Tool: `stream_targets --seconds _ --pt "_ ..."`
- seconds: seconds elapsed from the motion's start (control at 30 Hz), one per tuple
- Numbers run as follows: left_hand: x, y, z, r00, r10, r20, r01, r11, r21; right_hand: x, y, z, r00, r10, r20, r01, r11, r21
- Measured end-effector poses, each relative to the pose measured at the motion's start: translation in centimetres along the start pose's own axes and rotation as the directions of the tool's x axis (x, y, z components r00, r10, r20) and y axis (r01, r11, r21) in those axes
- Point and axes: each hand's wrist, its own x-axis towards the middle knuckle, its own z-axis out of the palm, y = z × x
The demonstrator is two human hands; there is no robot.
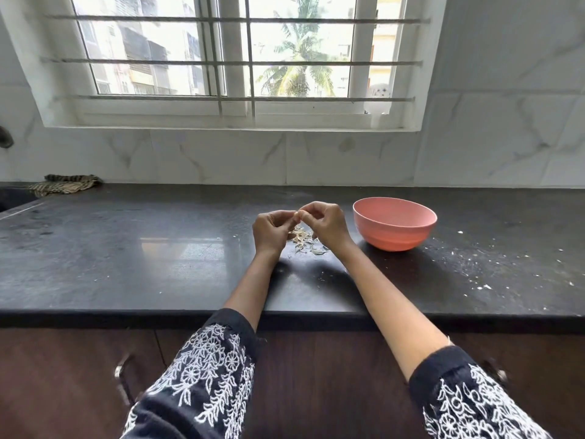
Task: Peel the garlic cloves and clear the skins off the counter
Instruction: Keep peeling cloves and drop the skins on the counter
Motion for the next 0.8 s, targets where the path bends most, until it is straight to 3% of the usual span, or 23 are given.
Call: stream_targets --seconds 0.37,0.57,0.8 --pt "0.2 -0.7 -0.2 0.992 0.125 0.031 -0.129 0.974 0.184 -0.3 -0.1 -0.1 0.999 -0.029 0.018 0.031 0.993 -0.113" --pt "-0.1 0.1 0.2 0.998 -0.033 0.048 0.033 0.999 -0.002 -0.1 -0.1 0.2 0.999 0.048 0.008 -0.047 0.998 -0.045" --pt "-0.6 0.8 0.1 0.984 -0.164 0.07 0.176 0.959 -0.221 -0.1 -0.2 0.1 0.997 0.068 0.027 -0.068 0.998 -0.011"
